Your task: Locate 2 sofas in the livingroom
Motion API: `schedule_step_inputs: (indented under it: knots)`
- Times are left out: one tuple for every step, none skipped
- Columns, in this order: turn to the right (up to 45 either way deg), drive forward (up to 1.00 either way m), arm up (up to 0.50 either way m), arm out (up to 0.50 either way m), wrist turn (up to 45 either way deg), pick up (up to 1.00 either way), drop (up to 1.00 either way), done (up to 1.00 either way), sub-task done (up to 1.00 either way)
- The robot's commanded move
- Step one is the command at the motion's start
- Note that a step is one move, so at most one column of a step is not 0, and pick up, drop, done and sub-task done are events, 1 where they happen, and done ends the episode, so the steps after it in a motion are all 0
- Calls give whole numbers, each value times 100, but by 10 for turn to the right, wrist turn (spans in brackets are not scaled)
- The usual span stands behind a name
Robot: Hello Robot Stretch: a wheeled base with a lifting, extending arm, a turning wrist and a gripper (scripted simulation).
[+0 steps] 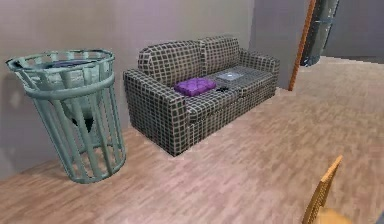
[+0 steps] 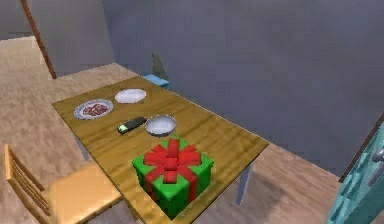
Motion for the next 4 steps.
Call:
schedule_step_inputs:
  knots:
    - [-450, 0, 0, 0, 0, 0, 0, 0, 0]
    - [-450, 0, 0, 0, 0, 0, 0, 0, 0]
    - [-60, 0, 0, 0, 0, 0, 0, 0, 0]
    - [0, 5, 0, 0, 0, 0, 0, 0, 0]
